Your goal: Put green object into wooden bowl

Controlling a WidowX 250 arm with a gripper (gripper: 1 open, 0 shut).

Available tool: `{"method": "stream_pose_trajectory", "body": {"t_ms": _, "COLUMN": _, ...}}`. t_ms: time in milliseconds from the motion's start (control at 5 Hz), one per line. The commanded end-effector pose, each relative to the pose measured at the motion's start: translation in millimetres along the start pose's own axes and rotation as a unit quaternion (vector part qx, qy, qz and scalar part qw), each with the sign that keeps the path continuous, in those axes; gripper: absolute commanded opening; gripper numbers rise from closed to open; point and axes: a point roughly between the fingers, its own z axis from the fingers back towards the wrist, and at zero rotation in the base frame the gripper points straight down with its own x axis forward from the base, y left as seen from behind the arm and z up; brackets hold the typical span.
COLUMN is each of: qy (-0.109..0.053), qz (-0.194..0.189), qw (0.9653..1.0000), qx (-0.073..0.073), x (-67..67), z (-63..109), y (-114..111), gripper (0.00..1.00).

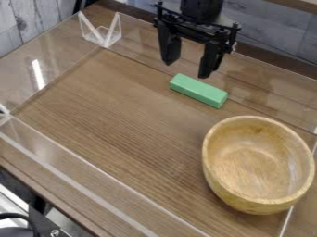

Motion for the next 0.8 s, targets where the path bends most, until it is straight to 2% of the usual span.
{"method": "stream_pose_trajectory", "body": {"t_ms": 0, "qy": 0.01, "qz": -0.089, "qw": 0.9959, "qx": 0.004, "x": -0.6, "z": -6.3, "y": 1.3, "gripper": 0.0}}
{"method": "stream_pose_trajectory", "body": {"t_ms": 200, "qy": 0.021, "qz": -0.193, "qw": 0.981, "qx": 0.007, "x": -0.4, "z": -16.6, "y": 5.4, "gripper": 0.0}}
{"method": "stream_pose_trajectory", "body": {"t_ms": 400, "qy": 0.016, "qz": -0.261, "qw": 0.9651, "qx": -0.001, "x": 5.2, "z": -35.4, "y": 8.1, "gripper": 0.0}}
{"method": "stream_pose_trajectory", "body": {"t_ms": 600, "qy": 0.009, "qz": -0.314, "qw": 0.9495, "qx": -0.003, "x": 13.1, "z": -54.1, "y": 12.5, "gripper": 0.0}}
